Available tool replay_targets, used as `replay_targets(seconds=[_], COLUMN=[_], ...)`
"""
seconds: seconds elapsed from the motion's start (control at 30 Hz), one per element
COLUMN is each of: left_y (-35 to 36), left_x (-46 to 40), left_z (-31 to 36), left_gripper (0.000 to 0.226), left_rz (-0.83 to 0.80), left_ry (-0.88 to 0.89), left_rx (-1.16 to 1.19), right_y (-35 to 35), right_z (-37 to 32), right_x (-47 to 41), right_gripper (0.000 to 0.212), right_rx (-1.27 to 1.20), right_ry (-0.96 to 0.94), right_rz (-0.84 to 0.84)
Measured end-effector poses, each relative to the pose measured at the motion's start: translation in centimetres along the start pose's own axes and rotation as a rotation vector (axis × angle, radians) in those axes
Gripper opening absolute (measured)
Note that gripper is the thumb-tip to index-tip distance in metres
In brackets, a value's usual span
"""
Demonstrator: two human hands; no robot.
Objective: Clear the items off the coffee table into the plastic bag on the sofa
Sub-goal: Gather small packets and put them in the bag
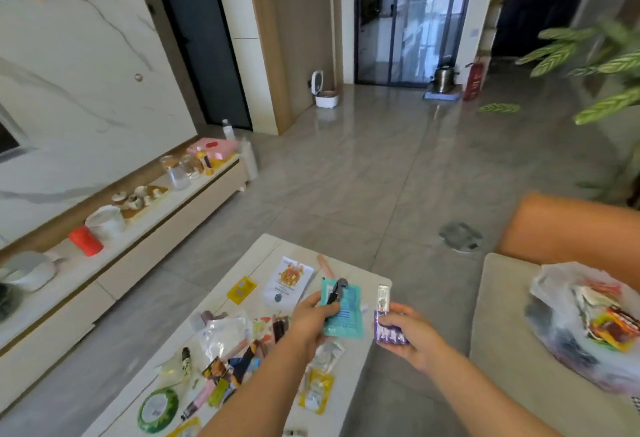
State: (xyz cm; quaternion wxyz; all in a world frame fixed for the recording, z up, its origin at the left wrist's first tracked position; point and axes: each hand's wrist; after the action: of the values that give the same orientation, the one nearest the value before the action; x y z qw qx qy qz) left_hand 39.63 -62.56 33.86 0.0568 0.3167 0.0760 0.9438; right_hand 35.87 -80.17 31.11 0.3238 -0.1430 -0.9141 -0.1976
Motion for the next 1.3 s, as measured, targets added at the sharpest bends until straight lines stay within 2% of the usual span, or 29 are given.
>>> replay_targets(seconds=[0.23, 0.43, 0.57, 0.8, 1.0, 1.1, 1.2, 1.3], left_y=[11.3, 19.2, 23.7, 31.0, 37.6, 40.9, 43.7, 46.5], left_x=[-4.4, -7.1, -9.7, -16.4, -22.1, -24.1, -25.1, -25.6], left_z=[-0.9, -2.2, -2.4, -1.4, 0.1, 0.8, 0.7, 0.3], left_gripper=[0.027, 0.023, 0.016, 0.024, 0.026, 0.020, 0.022, 0.019], left_rz=[-0.095, -0.184, -0.240, -0.424, -0.590, -0.659, -0.737, -0.793], left_ry=[-0.028, -0.079, -0.099, -0.176, -0.211, -0.200, -0.222, -0.231], left_rx=[-0.091, -0.232, -0.356, -0.526, -0.654, -0.705, -0.750, -0.789], right_y=[-9.9, -17.1, -20.7, -25.7, -28.4, -29.6, -31.0, -32.8], right_z=[-5.4, -7.0, -7.7, -9.6, -12.7, -14.1, -14.5, -14.9], right_x=[-1.9, -3.0, -4.1, -7.3, -9.9, -10.8, -11.3, -11.6], right_gripper=[0.033, 0.021, 0.023, 0.023, 0.017, 0.019, 0.036, 0.039], right_rx=[-0.029, -0.024, -0.123, -0.313, -0.470, -0.544, -0.660, -0.709], right_ry=[-0.032, -0.036, -0.041, -0.006, -0.057, -0.096, -0.102, -0.107], right_rz=[0.097, 0.233, 0.349, 0.507, 0.681, 0.766, 0.859, 0.910])
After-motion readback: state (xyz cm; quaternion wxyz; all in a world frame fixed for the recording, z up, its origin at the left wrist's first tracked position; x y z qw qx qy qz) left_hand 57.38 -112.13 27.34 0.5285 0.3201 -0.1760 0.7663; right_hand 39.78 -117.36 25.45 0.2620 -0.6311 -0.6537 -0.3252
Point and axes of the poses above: each hand's wrist, its own x-axis away from the middle knuckle, its own y-axis out of the palm, z = x × y, and after that the axes turned 2 degrees about -x, right-handed
